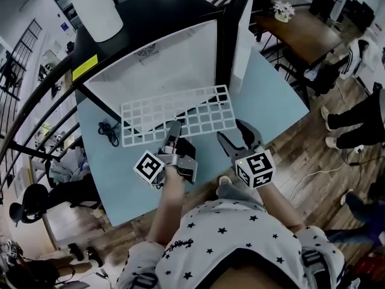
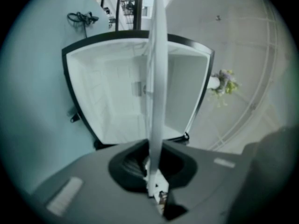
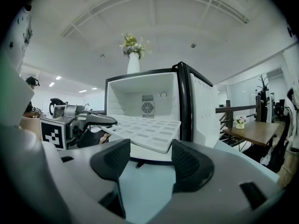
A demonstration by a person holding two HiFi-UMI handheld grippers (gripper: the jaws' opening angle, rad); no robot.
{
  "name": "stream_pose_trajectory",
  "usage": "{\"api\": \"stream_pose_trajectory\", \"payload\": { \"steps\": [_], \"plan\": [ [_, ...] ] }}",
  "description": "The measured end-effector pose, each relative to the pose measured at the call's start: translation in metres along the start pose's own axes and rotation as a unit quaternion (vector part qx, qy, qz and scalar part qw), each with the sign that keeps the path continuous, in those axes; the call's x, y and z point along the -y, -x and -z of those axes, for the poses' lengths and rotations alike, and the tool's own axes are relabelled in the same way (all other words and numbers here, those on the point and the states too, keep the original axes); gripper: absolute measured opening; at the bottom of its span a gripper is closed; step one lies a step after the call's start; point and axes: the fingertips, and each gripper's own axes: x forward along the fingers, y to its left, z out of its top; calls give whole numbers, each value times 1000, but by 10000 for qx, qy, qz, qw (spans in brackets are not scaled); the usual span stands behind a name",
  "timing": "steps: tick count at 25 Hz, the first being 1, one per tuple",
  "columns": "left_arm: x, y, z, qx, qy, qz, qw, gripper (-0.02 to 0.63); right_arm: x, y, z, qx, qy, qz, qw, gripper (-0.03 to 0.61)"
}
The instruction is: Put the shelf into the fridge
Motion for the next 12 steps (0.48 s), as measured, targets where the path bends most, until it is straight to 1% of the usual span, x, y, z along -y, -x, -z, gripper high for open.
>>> {"api": "stream_pose_trajectory", "payload": {
  "steps": [5,12],
  "plan": [
    [0,-20,-12,236,-12,-97,9997,31,15,-25,-12,-13,54,-236,9997,247],
    [3,-29,-25,582,-29,-176,9981,32,22,-46,-25,20,114,-559,9984,248]
  ]
}}
